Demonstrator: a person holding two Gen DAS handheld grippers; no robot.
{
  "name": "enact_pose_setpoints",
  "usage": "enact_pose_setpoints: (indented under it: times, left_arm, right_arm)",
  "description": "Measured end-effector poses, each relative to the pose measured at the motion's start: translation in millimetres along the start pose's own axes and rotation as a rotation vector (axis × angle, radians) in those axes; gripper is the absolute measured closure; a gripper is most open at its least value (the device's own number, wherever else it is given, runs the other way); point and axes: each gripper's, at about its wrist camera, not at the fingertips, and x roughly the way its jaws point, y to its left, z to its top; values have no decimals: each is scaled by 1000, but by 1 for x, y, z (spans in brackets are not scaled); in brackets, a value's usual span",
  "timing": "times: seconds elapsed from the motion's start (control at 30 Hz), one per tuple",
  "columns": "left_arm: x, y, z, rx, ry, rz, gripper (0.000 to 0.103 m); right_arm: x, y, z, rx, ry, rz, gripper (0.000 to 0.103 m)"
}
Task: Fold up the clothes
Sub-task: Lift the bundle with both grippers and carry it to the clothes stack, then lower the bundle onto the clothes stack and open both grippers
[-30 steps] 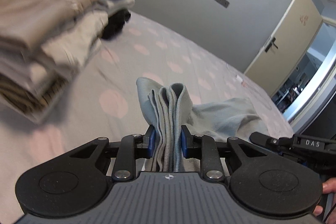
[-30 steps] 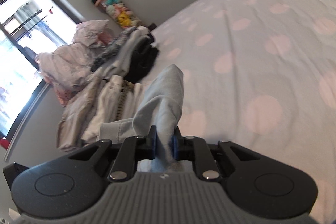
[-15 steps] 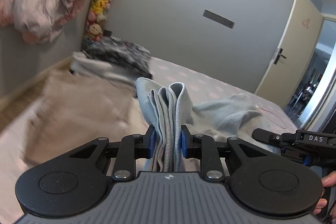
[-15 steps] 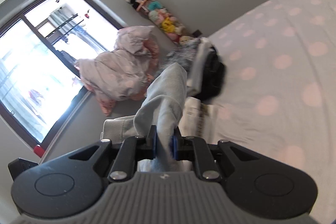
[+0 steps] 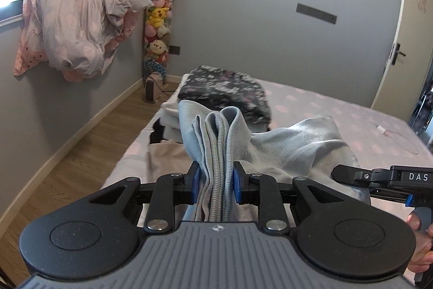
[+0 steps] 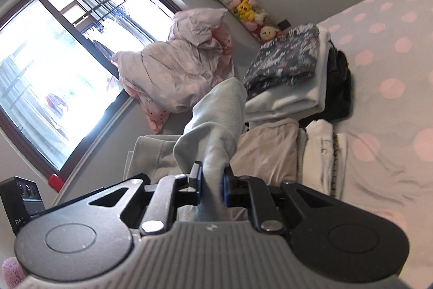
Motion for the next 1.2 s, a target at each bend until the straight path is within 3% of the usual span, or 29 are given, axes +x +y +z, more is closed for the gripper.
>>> enact_pose_setpoints:
  times: [0.2, 0.5, 0.83, 1.0, 1.13, 1.2]
  left_arm:
    - [34, 25, -5, 14, 39, 10, 75]
    - [79, 55, -33, -3, 114, 13, 75]
    - [100, 80, -49, -102, 130, -19, 72]
    - [92, 78, -52, -131, 121, -9, 70]
    - [74, 71, -47, -127, 95, 18, 64]
    - [64, 67, -43, -111, 72, 64, 64]
  right_arm:
    - [45, -13, -6, 4, 43, -39, 87]
    - [89, -38, -29, -55, 106, -179, 86]
    - [117, -61, -32, -73, 119, -175, 86]
    - [114, -54, -26, -94, 153, -191, 84]
    - [101, -47, -15, -127, 176, -227, 63]
    - [89, -41, -9, -196, 152, -246, 63]
